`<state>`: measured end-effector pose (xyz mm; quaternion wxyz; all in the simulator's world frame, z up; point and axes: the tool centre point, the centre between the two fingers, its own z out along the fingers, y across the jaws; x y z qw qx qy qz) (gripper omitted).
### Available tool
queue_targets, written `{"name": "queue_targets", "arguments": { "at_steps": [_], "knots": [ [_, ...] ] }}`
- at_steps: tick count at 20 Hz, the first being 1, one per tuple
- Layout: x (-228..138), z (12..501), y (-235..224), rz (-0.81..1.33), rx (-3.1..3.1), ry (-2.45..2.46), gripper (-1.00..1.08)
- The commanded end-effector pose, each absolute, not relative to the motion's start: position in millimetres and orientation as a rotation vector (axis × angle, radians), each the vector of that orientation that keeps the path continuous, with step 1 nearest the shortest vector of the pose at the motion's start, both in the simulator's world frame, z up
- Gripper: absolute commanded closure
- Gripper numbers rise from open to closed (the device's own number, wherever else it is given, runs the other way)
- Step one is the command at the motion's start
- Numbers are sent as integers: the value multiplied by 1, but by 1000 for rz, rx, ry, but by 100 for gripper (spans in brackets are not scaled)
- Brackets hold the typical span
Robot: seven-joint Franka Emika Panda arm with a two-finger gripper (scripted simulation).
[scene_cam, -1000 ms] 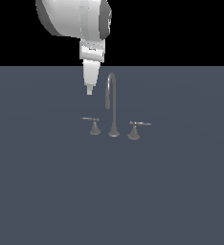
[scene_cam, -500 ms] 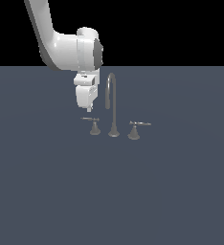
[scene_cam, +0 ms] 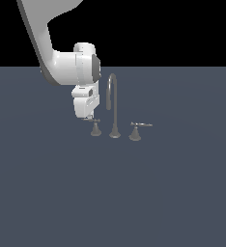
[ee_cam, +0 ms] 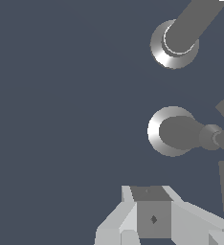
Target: Turn on the faucet by rotating a designated handle.
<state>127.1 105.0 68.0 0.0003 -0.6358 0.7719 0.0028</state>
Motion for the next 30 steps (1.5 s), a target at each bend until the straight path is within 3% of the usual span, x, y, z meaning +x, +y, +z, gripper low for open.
{"name": "queue_targets", "arguments": {
  "at_steps": [1, 30],
  "knots": [
    [128, 65, 105, 0, -1986, 2434, 108],
    [78, 67, 124, -11, -1977, 2433, 108]
  ]
}}
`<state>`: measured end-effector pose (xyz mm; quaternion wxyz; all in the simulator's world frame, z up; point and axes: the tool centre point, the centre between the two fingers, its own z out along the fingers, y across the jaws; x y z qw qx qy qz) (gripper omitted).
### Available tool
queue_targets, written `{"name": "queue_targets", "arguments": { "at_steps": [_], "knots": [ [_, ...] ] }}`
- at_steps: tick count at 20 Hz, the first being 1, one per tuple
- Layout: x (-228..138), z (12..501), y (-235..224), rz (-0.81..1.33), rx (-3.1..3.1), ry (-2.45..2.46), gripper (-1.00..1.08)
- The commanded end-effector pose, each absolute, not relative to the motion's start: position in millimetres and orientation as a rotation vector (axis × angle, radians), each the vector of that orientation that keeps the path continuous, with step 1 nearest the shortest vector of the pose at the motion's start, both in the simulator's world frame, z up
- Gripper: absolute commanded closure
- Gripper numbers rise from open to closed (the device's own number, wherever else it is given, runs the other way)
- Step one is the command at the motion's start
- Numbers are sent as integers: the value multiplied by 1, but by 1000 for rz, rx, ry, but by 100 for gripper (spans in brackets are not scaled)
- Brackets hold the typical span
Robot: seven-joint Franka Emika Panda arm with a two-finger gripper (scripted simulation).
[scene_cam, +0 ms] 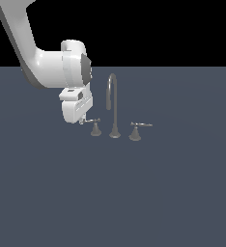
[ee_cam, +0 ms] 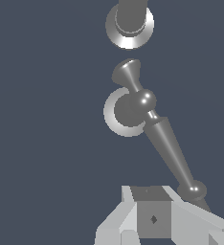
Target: Turn on the faucet by rotating a designated handle.
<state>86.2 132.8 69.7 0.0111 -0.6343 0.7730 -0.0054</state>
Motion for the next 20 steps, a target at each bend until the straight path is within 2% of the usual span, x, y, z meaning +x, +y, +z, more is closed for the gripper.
{"name": "queue_targets", "arguments": {
  "at_steps": [1, 8, 10, 20],
  "knots": [
    [75, 67, 124, -10, -1978, 2433, 108],
    [53, 65, 124, -2, -1984, 2435, 108],
    [61, 69, 128, -13, -1981, 2420, 108],
    [34, 66, 99, -4, -1984, 2431, 108]
  ]
}}
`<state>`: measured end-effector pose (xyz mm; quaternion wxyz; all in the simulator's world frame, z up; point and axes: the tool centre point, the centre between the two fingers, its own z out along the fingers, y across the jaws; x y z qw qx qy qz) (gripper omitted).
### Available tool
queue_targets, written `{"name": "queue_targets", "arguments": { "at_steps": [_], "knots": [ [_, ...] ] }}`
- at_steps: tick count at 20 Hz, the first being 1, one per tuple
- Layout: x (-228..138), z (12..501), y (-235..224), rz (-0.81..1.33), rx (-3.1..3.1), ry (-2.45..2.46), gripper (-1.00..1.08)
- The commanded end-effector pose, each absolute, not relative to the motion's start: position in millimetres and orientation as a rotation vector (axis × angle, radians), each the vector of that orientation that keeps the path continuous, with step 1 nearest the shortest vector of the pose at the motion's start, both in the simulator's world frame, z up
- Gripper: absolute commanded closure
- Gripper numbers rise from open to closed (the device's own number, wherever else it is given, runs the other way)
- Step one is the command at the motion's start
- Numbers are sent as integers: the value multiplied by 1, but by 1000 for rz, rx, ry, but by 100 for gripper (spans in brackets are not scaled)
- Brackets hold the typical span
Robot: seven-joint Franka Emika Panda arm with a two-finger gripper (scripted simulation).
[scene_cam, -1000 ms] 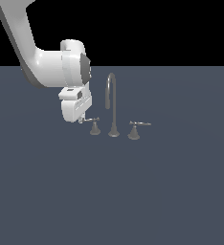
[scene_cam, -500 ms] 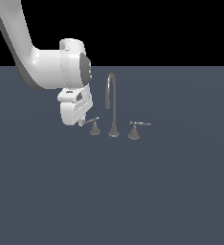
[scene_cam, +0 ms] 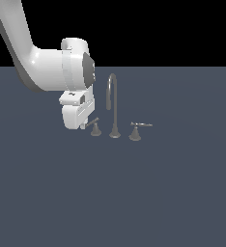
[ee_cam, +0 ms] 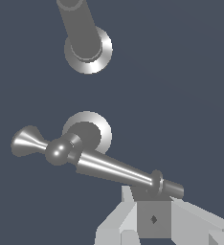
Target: Turn on the faucet by rotating a designated handle.
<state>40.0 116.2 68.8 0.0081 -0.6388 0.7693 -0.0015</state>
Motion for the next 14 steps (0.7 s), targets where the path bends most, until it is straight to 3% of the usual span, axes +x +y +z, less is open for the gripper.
{"name": "queue_targets", "arguments": {
  "at_steps": [1, 4, 5, 14],
  "knots": [
    [32, 66, 96, -3, -1984, 2432, 108],
    [26, 65, 90, -1, -1985, 2434, 108],
    [30, 69, 111, 3, -2005, 2398, 108],
    [32, 65, 47, 0, -1985, 2434, 108]
  ]
}}
